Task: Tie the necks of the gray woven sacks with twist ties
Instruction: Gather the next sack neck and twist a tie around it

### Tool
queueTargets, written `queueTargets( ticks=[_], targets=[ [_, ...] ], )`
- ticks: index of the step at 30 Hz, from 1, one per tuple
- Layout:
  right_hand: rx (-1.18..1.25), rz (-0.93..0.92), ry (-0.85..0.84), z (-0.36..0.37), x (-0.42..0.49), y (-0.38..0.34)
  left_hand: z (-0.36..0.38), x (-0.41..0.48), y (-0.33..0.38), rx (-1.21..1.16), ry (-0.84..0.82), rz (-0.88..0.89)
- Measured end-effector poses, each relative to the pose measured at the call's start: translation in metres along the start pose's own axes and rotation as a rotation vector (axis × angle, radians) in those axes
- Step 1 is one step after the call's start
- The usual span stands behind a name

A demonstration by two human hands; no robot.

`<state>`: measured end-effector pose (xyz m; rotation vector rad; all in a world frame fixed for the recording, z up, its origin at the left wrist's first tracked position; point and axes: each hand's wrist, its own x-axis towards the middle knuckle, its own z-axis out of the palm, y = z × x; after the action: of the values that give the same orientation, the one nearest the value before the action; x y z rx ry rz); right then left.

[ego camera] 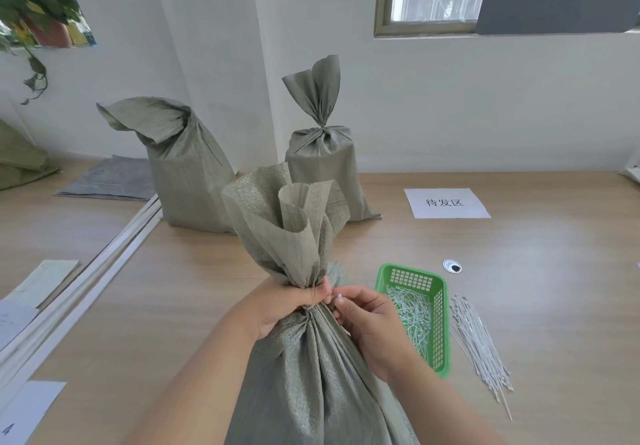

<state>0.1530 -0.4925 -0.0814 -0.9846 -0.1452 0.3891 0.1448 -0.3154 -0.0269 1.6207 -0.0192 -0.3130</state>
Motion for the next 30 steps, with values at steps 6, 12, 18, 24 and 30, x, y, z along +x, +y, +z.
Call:
queueTargets(
  ticks=[6, 12, 18, 24, 30],
  targets=[
    [0.028, -0.029, 0.029, 0.005, 0.003, 0.004, 0.001, -0.002, 0.002, -0.089, 0.017, -0.038],
    [-0.008, -0.067, 0.068, 0.011, 0.003, 0.006, 0.003, 0.002, 0.003, -0.002, 0.087, -0.017],
    [-0.037, -0.093, 0.102, 0.012, 0.003, 0.004, 0.01, 0.004, 0.008, -0.027, 0.061, -0.019],
    [-0.098, -0.115, 0.098, 0.011, 0.005, 0.003, 0.01, 0.004, 0.009, 0.001, 0.074, 0.001],
    [-0.173, -0.13, 0.084, 0.009, 0.004, -0.001, 0.011, 0.005, 0.008, 0.04, 0.106, 0.017]
  ],
)
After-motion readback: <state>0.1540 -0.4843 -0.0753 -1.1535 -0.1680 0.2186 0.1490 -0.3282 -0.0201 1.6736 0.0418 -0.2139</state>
